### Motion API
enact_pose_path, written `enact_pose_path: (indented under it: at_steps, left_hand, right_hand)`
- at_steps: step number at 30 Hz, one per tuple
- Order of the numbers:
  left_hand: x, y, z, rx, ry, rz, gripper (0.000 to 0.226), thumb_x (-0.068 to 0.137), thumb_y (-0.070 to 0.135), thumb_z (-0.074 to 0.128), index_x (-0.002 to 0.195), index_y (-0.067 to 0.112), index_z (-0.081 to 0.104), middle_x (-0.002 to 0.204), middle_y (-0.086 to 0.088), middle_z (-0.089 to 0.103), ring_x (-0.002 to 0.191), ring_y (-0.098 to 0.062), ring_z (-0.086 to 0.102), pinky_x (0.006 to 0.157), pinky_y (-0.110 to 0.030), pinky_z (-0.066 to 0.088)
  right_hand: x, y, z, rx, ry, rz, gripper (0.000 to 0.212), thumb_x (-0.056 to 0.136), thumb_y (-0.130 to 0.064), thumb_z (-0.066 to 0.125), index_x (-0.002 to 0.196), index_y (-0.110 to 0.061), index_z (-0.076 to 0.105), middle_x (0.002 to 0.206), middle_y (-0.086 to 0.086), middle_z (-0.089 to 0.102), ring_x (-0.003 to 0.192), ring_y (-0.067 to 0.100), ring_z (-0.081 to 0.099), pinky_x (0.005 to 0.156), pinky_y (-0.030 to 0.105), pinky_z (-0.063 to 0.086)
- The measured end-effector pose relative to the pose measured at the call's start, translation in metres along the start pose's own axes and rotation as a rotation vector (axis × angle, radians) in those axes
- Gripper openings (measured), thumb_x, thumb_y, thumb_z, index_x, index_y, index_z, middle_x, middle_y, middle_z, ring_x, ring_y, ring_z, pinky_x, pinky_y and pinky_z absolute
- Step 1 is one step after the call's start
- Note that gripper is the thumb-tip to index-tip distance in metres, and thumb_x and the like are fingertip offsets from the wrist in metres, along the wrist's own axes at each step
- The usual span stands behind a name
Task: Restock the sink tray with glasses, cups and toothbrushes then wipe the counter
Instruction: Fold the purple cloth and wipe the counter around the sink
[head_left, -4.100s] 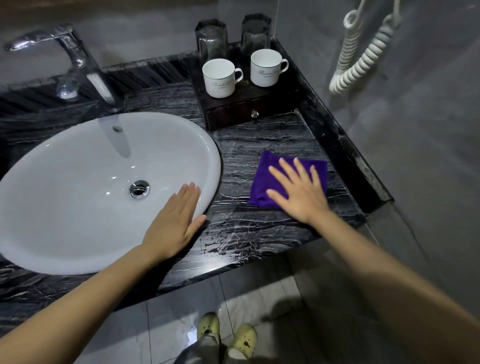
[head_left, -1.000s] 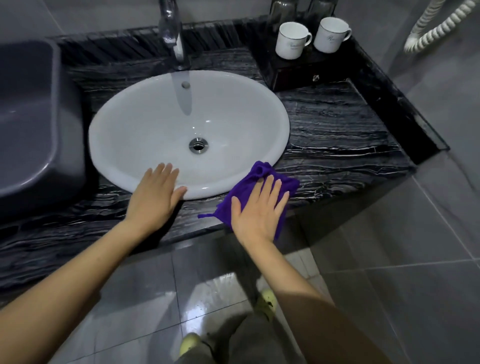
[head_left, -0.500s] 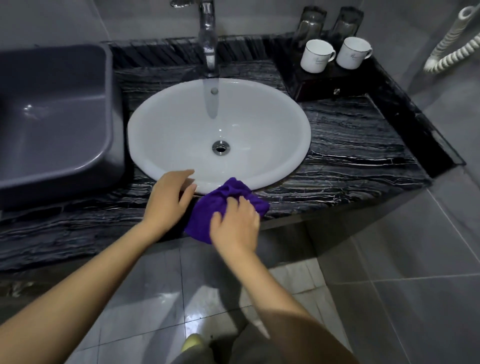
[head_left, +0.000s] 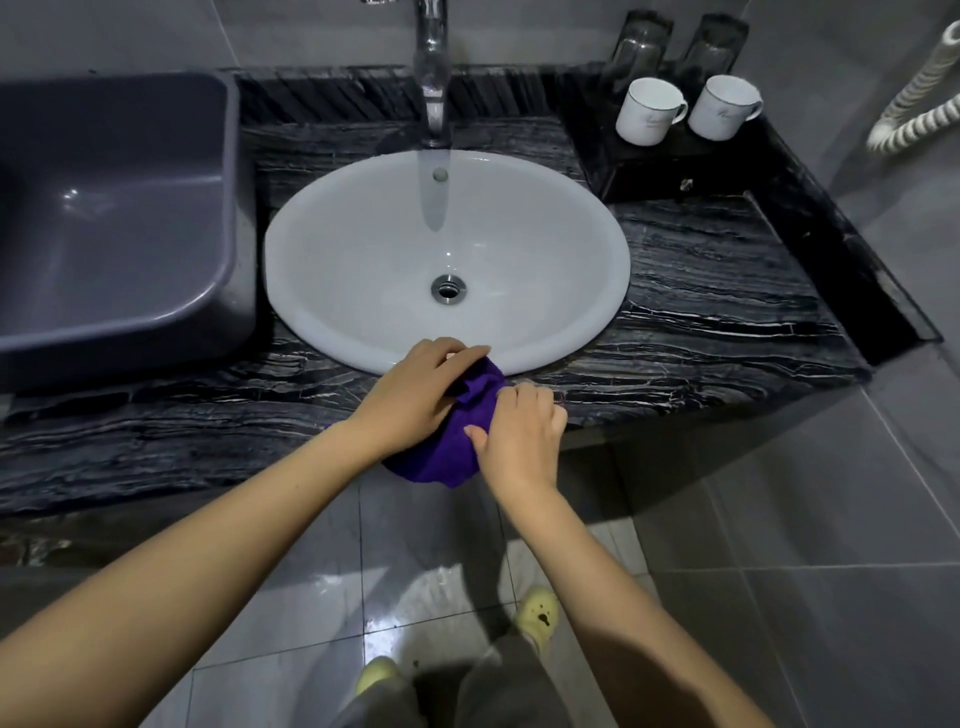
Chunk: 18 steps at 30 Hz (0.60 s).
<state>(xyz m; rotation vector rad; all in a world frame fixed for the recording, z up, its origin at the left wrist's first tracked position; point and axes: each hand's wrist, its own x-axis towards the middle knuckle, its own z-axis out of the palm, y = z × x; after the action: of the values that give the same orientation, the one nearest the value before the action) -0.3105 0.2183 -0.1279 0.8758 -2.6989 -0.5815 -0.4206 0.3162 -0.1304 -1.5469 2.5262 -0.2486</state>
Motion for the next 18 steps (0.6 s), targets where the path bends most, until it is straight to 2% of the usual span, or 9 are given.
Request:
enact_pose_path:
  at_steps: [3, 5, 8, 15, 18]
  left_hand:
    - [0.01, 0.006, 0.001, 0.034, -0.057, -0.053, 0.057, 0.081, 0.006, 0.047, 0.137, 0.017, 0.038, 0.124, -0.012, 0.047, 0.108, -0.028, 0.044, 0.088, -0.04, 0.044]
    - [0.012, 0.006, -0.001, 0.025, -0.085, -0.079, 0.053, 0.078, 0.003, 0.046, 0.13, 0.015, 0.044, 0.113, -0.013, 0.05, 0.103, -0.03, 0.045, 0.085, -0.041, 0.044]
    - [0.003, -0.004, -0.009, 0.045, -0.071, -0.125, 0.044, 0.074, 0.002, 0.046, 0.117, 0.012, 0.051, 0.102, -0.014, 0.054, 0.098, -0.031, 0.048, 0.082, -0.039, 0.043]
    - [-0.049, -0.031, -0.033, -0.126, 0.04, -0.308, 0.03, 0.077, 0.01, 0.06, 0.107, 0.01, 0.061, 0.104, -0.011, 0.067, 0.098, -0.029, 0.058, 0.082, -0.031, 0.041]
    - [-0.073, -0.044, -0.044, -0.26, 0.148, -0.472, 0.03, 0.078, 0.013, 0.065, 0.108, 0.012, 0.063, 0.107, -0.006, 0.068, 0.097, -0.022, 0.06, 0.086, -0.032, 0.045]
  right_hand:
    - [0.003, -0.005, -0.004, -0.015, -0.011, -0.044, 0.031, 0.09, -0.032, 0.054, 0.113, -0.011, 0.052, 0.117, 0.008, 0.054, 0.114, 0.026, 0.042, 0.094, 0.036, 0.03]
    - [0.005, -0.009, -0.008, -0.055, -0.025, -0.106, 0.023, 0.09, -0.021, 0.053, 0.111, -0.011, 0.052, 0.114, 0.007, 0.056, 0.112, 0.026, 0.043, 0.091, 0.035, 0.032]
    - [0.008, -0.014, -0.014, -0.144, -0.07, -0.226, 0.025, 0.086, -0.012, 0.051, 0.111, -0.011, 0.052, 0.113, 0.007, 0.058, 0.112, 0.026, 0.044, 0.088, 0.035, 0.032]
    - [0.01, -0.033, -0.012, -0.204, -0.066, -0.495, 0.026, 0.088, -0.005, 0.04, 0.111, -0.007, 0.052, 0.115, 0.012, 0.057, 0.109, 0.03, 0.046, 0.086, 0.038, 0.034]
    - [0.014, -0.049, -0.011, -0.147, -0.06, -0.617, 0.023, 0.089, -0.006, 0.042, 0.108, -0.007, 0.055, 0.113, 0.012, 0.059, 0.105, 0.031, 0.049, 0.082, 0.037, 0.034]
